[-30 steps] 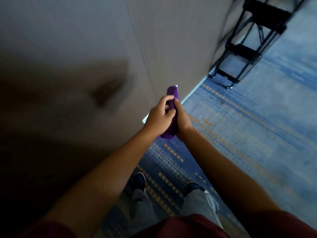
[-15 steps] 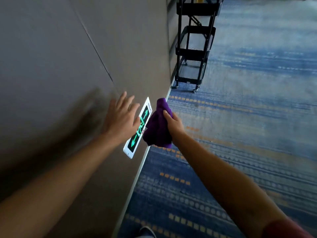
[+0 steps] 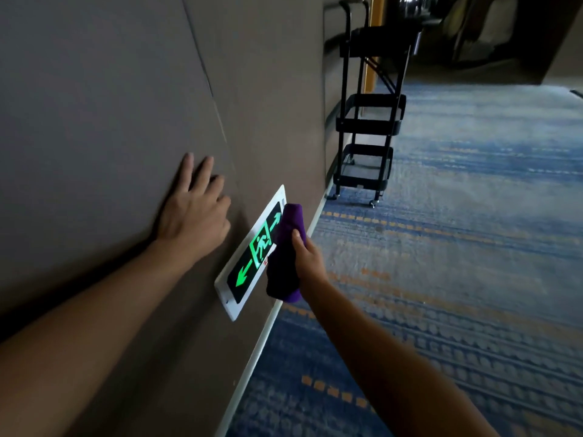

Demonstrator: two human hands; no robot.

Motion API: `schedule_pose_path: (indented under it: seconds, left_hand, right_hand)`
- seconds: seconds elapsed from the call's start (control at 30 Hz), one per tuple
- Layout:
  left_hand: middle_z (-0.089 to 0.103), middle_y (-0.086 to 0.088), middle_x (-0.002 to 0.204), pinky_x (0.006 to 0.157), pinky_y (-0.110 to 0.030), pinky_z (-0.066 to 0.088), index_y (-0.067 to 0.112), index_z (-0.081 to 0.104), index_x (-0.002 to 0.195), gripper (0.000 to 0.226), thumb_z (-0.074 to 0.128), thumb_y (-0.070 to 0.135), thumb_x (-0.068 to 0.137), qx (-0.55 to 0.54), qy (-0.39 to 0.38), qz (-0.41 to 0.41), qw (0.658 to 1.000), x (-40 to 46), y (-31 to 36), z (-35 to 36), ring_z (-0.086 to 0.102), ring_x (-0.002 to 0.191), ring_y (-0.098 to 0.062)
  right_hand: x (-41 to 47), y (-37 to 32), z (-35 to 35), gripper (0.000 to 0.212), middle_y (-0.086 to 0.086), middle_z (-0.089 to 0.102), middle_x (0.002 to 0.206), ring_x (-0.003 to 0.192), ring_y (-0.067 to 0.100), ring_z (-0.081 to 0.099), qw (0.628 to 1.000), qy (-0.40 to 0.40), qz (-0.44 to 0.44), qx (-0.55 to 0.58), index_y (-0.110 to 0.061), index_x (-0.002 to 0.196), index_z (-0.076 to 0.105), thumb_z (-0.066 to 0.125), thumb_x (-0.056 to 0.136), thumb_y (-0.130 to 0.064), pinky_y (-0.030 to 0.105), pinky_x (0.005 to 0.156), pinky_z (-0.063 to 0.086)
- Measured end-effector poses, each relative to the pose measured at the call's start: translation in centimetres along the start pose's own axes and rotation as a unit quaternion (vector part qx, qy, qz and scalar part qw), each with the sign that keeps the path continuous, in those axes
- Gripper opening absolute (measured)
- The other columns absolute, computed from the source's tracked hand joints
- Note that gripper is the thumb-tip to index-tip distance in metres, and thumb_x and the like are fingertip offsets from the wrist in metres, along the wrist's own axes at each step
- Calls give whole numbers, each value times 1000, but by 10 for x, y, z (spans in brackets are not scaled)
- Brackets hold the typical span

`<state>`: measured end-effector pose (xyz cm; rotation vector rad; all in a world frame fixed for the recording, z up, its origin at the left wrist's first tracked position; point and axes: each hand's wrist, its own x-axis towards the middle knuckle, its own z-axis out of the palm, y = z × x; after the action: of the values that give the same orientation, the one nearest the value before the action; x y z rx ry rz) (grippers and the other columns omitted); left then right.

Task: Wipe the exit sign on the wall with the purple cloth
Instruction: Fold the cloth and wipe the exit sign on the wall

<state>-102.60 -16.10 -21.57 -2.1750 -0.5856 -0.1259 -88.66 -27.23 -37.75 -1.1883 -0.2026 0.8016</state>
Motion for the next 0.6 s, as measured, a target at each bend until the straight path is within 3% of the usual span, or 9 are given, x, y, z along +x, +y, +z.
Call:
schedule_pose_path:
  seconds: [0.1,0.27,0.43,0.5,0.6]
  left_hand:
    - [51,-9,152,121,-63,-1,21,70,124,52,39,43,89,2,15,7,1000,3,0,8,21,153,-38]
    - [46,-12,155,122,-62,-1,20,66,131,51,39,42,93,6,13,41,999,-3,7,12,17,154,-40]
    - [46,-13,153,122,-63,1,20,65,131,48,36,36,97,32,17,44,998,-4,11,24,17,154,-41]
    - [46,-13,153,123,-63,2,22,65,130,46,39,38,96,51,18,55,997,-3,13,28,17,153,-41]
    - [36,-14,161,123,-62,3,21,61,136,48,40,38,96,56,40,43,997,7,10,28,11,155,-41]
  right_hand:
    - [6,24,12,37,16,76,114,107,37,74,1000,9,-9,-2,-22,128,68,59,101,-45,54,96,60]
    - [-5,57,32,34,10,77,116,112,30,73,1000,3,-12,7,-23,126,71,59,101,-44,48,103,57]
    - [-5,79,56,21,-14,78,102,106,11,72,999,-11,-31,2,-34,106,74,56,102,-46,16,79,57]
    - [4,94,64,24,-7,77,111,116,16,68,999,-7,-41,3,-31,108,74,55,104,-44,26,95,56]
    - [8,97,81,41,2,61,147,140,20,52,996,-14,-84,-22,-24,141,60,48,107,-42,43,122,36]
